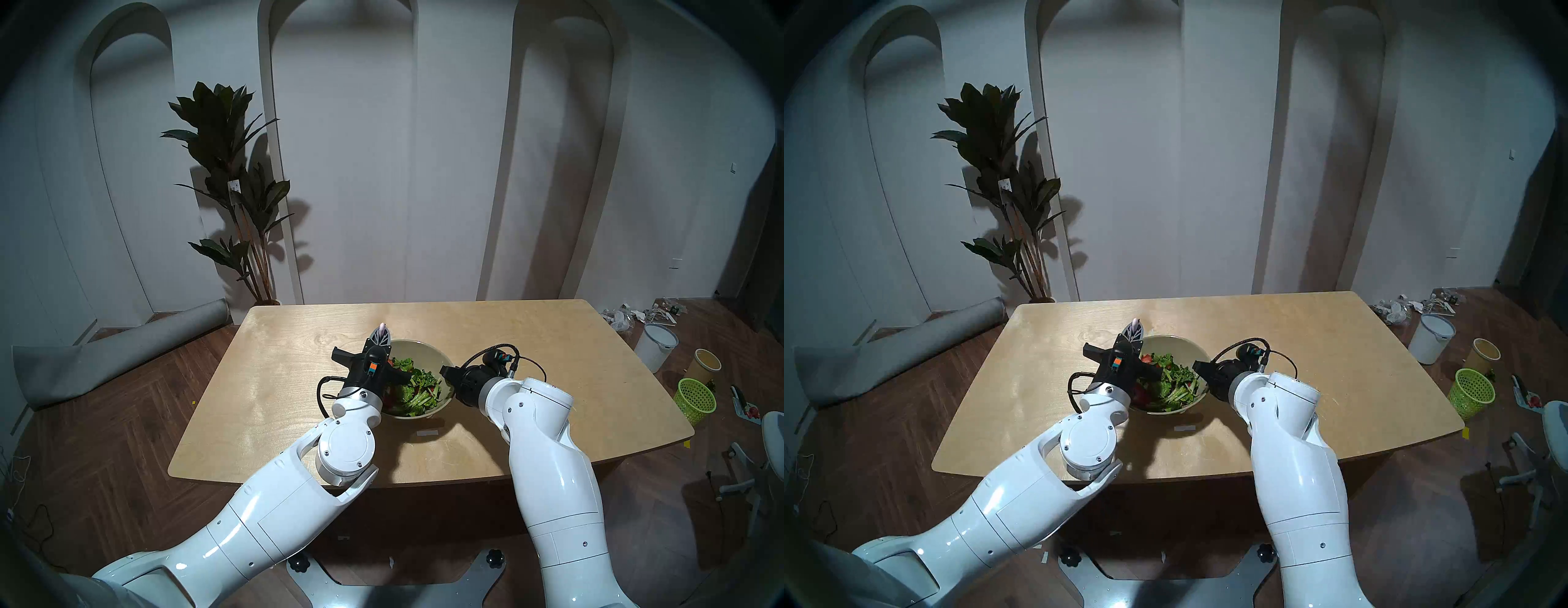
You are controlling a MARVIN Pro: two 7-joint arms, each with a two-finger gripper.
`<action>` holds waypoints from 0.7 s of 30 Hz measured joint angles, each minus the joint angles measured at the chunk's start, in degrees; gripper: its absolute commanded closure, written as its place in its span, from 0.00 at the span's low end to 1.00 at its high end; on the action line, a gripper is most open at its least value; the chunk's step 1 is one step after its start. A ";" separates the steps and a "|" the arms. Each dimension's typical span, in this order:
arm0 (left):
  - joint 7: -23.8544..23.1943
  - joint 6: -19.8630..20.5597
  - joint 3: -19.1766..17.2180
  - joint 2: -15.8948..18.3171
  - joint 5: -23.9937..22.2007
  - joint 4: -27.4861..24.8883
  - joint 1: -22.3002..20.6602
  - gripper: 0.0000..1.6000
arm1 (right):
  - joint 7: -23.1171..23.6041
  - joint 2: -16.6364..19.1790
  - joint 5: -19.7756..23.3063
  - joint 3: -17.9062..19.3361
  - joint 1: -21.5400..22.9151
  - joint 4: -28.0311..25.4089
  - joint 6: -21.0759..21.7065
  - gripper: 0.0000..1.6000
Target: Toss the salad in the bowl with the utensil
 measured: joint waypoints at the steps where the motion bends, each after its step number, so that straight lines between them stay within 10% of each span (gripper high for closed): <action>1: -0.49 0.10 -0.24 0.17 -0.91 -0.79 0.14 1.00 | 0.00 0.00 0.00 0.00 0.00 0.00 0.00 1.00; 21: -7.04 -2.24 -1.81 3.09 -8.35 -8.74 0.66 1.00 | 0.00 0.00 0.00 0.00 0.00 0.00 0.00 1.00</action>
